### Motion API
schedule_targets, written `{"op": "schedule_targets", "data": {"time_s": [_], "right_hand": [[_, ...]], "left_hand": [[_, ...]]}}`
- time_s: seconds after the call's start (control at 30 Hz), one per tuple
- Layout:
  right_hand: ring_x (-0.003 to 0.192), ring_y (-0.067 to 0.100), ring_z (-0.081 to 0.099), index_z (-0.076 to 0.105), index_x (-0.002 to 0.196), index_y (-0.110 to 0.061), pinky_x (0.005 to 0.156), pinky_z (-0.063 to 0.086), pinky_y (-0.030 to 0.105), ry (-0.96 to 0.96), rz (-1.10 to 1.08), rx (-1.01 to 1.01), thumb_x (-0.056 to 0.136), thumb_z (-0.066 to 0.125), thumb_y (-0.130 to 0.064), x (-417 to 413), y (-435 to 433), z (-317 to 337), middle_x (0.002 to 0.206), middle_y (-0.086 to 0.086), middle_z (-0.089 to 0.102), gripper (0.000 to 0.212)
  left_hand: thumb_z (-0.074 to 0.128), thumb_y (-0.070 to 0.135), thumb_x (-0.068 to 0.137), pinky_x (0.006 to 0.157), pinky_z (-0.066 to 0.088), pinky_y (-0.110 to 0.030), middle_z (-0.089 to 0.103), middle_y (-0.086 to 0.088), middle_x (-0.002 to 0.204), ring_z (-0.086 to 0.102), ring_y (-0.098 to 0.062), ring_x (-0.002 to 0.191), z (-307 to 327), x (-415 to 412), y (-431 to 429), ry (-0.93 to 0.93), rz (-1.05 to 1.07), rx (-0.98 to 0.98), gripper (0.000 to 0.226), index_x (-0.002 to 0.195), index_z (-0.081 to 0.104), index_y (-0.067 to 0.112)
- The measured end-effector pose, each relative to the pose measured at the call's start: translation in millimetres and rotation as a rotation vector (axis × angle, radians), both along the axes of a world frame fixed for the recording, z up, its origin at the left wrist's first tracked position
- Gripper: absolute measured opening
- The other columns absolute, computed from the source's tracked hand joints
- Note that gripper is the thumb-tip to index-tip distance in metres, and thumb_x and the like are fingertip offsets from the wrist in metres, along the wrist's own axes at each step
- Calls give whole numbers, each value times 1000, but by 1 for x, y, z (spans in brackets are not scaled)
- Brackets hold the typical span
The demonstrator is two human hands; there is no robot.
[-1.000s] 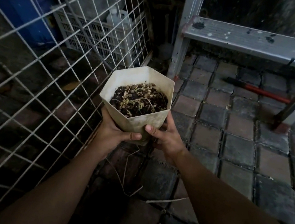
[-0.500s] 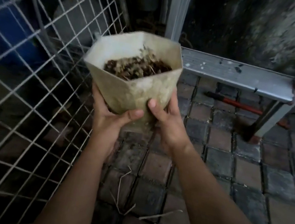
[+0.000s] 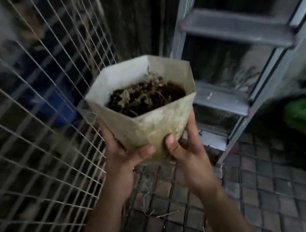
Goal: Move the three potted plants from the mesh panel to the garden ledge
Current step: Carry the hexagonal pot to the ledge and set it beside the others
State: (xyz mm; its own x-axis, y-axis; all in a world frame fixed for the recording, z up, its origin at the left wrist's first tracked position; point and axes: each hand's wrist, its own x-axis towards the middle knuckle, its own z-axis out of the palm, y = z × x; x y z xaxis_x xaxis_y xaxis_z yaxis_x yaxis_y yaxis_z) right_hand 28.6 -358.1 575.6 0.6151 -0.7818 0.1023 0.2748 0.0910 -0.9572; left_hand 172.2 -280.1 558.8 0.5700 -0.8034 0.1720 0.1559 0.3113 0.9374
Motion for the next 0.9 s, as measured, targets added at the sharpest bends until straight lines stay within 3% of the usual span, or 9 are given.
{"op": "schedule_targets", "data": {"time_s": [0.07, 0.17, 0.27, 0.37, 0.53, 0.67, 0.77, 0.9], "right_hand": [[141, 22, 55, 21, 162, -44, 98, 59, 37, -4, -26, -6, 99, 61, -8, -9, 27, 76, 161, -3, 47, 83], [140, 20, 56, 28, 156, -49, 104, 56, 46, -4, -90, -13, 96, 62, -8, -13, 67, 180, 155, -9, 54, 81], [144, 20, 51, 21, 162, -38, 112, 50, 55, 9, -140, -88, 97, 65, -11, -12, 103, 260, 160, -6, 47, 83], [149, 23, 43, 20, 163, -40, 116, 43, 59, -20, -140, -87, 91, 69, -20, -17, 128, 314, 167, -2, 35, 90], [143, 12, 52, 22, 162, -44, 116, 47, 50, -104, -44, -178, 86, 81, -39, -44, 146, 369, 160, -10, 47, 96], [142, 11, 52, 23, 158, -56, 113, 49, 49, -98, 57, -264, 68, 83, -70, -74, 157, 398, 157, -12, 46, 109], [143, 15, 51, 23, 155, -62, 109, 53, 49, -125, 160, -299, 70, 83, -69, -92, 172, 414, 159, -6, 43, 104], [142, 12, 52, 23, 154, -64, 107, 54, 50, -219, 297, -321, 77, 83, -61, -99, 208, 439, 160, -15, 45, 98]], "left_hand": [[93, 13, 67, 101, 60, -52, 42, 1, 167, 52, -29, 146, 70, -10, 23, 46, -35, -20, 129, 165, 14, 42], [100, 28, 62, 99, 60, -50, 43, -2, 166, 52, -33, 146, 164, -9, 50, 55, -43, -36, 134, 166, 17, 39], [101, 32, 61, 93, 62, -43, 49, -3, 162, 57, -30, 141, 244, -3, 77, 11, -45, -100, 133, 166, 19, 34], [100, 32, 62, 91, 62, -35, 53, 1, 159, 61, -22, 137, 305, -11, 102, -51, -23, -163, 129, 165, 22, 35], [101, 34, 58, 90, 63, -37, 52, 5, 159, 62, -20, 137, 367, -50, 138, -85, 76, -246, 128, 161, 25, 50], [103, 38, 55, 88, 64, -38, 60, 8, 152, 66, -18, 132, 400, -92, 169, -125, 214, -281, 128, 159, 30, 50], [100, 27, 60, 90, 64, -44, 63, 5, 149, 66, -23, 132, 423, -121, 199, -163, 290, -302, 121, 160, 33, 43], [91, 17, 65, 87, 65, -36, 69, 6, 140, 71, -17, 124, 454, -146, 251, -207, 464, -280, 106, 156, 40, 36]]}}
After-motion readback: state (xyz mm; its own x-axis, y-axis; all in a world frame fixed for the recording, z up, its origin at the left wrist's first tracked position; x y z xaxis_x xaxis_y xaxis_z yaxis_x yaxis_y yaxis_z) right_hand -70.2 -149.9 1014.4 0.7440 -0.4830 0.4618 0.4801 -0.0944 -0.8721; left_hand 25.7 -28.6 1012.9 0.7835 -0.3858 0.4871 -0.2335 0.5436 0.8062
